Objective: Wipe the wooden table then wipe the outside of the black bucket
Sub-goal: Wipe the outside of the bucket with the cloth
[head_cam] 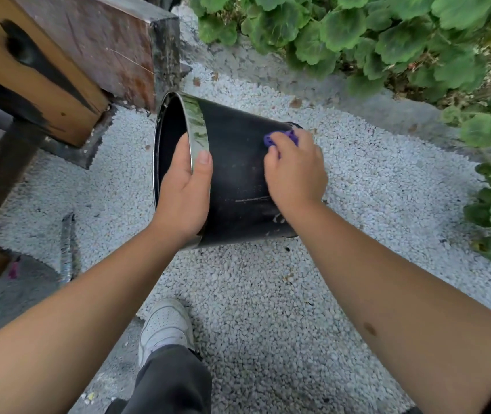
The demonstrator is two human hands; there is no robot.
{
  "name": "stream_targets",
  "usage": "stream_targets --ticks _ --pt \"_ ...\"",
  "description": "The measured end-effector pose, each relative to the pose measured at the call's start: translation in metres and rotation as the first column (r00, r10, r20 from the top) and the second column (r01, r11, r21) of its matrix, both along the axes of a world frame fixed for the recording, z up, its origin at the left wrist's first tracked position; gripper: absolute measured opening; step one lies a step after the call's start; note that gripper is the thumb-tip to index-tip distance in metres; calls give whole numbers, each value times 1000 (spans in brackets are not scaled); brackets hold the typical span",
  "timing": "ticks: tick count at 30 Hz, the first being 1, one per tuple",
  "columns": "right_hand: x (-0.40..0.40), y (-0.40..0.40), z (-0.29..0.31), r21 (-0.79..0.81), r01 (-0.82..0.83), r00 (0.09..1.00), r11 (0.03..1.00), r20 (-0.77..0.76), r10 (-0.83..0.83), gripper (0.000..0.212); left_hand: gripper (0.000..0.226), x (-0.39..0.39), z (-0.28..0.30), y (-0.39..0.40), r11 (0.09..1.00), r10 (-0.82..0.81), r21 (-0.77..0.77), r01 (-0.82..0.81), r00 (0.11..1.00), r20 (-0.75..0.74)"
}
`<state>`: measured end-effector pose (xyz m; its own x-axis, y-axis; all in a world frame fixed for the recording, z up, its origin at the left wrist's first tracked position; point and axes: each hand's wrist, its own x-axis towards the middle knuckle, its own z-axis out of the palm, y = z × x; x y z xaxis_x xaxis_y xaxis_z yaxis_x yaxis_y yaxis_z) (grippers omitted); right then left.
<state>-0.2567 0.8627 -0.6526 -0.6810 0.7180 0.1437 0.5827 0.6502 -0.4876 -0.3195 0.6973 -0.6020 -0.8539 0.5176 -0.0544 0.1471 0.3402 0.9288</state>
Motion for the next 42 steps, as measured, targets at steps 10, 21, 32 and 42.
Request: stream_targets --ticks 10,21,32,42 --pt "20 40 -16 -130 115 979 985 182 -90 29 59 3 -1 11 998 -24 -61 19 997 -73" --pt "-21 -21 60 -379 -154 937 912 -348 14 23 43 0 -4 0 997 15 -70 -25 988 -151" --pt "-11 11 4 -56 -15 990 998 138 23 29 55 -4 -11 -20 995 2 -103 -17 989 -146" --pt "18 41 6 -276 122 979 953 191 -70 28 56 -1 -7 -13 990 -1 -142 -18 991 -135"
